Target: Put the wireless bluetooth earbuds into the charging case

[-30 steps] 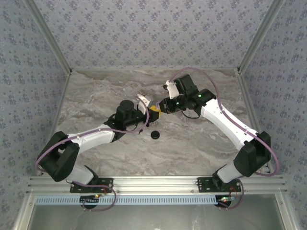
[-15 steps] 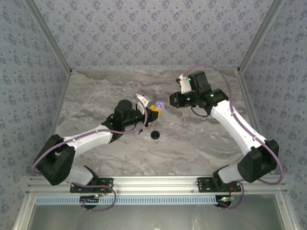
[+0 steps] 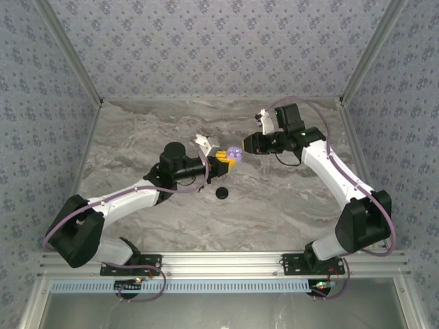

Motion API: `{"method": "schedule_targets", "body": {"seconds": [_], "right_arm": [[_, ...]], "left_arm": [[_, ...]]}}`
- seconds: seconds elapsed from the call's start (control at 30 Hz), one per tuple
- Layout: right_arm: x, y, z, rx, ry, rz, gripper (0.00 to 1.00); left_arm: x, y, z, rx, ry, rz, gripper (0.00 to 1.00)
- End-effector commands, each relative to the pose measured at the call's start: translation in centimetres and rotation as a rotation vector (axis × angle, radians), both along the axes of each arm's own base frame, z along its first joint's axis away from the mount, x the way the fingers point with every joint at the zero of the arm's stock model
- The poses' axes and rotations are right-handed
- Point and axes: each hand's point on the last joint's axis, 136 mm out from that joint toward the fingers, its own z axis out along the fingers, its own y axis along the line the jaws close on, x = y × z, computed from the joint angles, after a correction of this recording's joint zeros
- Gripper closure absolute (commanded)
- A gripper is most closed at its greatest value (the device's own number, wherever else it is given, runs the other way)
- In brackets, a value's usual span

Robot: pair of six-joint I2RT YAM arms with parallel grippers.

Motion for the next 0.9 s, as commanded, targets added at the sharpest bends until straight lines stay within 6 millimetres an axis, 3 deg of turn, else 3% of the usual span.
{"method": "schedule_targets", "body": {"seconds": [0.0,0.27,0.63,0.87], "right_arm": [[-0.5,0.9,0.3,0.052,0.006,0.059,0.81],[-1.2,1.7,1.0,0.112,0.008,0.116,0.81],[-3.1,2.6,3.0,0.166,-0.033,0.206,0.81],[-2.5,1.6,2.2,0.096,-0.041,0.145,0.80]], "left_arm": [[-1.1,-0.3,2.9,-0.069,-0.065,-0.061,0.81],[-1.1,-0.5,2.6,-0.069,-0.056,-0.074,0.81],[1.0,-0.6,0.7,-0.039,0.006,0.015,0.81],[2.2,-0.5,-0.5,-0.015,0.056,0.074,0.81]]}}
